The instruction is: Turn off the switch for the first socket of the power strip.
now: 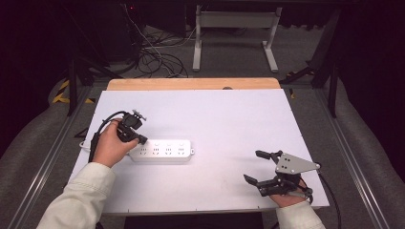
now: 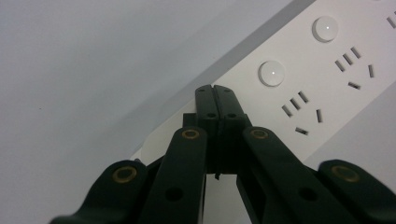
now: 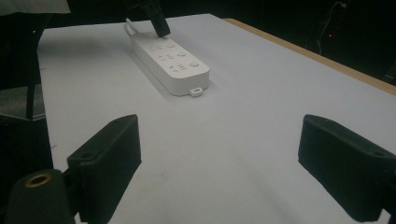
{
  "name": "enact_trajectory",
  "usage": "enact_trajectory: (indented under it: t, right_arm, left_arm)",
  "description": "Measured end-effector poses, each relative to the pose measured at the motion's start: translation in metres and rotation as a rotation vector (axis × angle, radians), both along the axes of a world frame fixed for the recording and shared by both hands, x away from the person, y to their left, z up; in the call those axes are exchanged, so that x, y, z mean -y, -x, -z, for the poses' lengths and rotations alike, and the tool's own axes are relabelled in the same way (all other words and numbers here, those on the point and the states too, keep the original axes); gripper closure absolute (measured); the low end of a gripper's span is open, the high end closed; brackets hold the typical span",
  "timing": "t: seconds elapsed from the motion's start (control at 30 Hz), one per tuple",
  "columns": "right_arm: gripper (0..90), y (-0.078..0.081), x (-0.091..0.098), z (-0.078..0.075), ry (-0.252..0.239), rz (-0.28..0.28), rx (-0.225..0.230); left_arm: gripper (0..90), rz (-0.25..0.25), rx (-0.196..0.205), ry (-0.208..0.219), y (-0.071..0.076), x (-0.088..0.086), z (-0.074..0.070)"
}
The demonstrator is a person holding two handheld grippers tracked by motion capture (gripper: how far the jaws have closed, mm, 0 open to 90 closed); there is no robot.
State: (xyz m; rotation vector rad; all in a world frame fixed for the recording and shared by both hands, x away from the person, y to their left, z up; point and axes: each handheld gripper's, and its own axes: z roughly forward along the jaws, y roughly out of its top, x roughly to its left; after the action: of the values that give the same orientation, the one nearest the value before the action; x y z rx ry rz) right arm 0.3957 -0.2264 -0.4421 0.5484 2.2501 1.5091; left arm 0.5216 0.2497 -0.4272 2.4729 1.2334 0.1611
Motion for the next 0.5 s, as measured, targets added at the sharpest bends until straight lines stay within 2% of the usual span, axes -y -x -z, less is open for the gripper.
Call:
enact_trajectory:
  t: [0.13,0.2,0.27,0.33,0.5]
  right_arm:
    - [13.8,0.0001,0.0,0.0,0.002,0.0,0.0]
    - [13.8,0.0002,-0.0001,0.0,0.001,-0.001,0.0]
    - [13.8,0.0002,0.0001,-0.0001,0.0,-0.001,0.001]
    - [13.8,0.0003,0.0002,-0.0002,0.002,0.0,0.0]
    - [13.8,0.0003,0.0001,0.0,0.001,0.0,0.0]
  left_arm:
    - [89.9,-0.001,0.005,-0.01,-0.0005,-0.0005,0.0005]
    - [89.9,-0.001,-0.007,0.006,-0.0004,-0.0004,0.0014]
    - [89.9,-0.004,0.002,-0.002,-0.0005,-0.0011,0.0014]
    - [89.9,-0.006,-0.006,0.019,-0.0003,-0.0014,0.0023]
    - [89.9,-0.002,0.004,0.0,0.0011,0.0001,0.002]
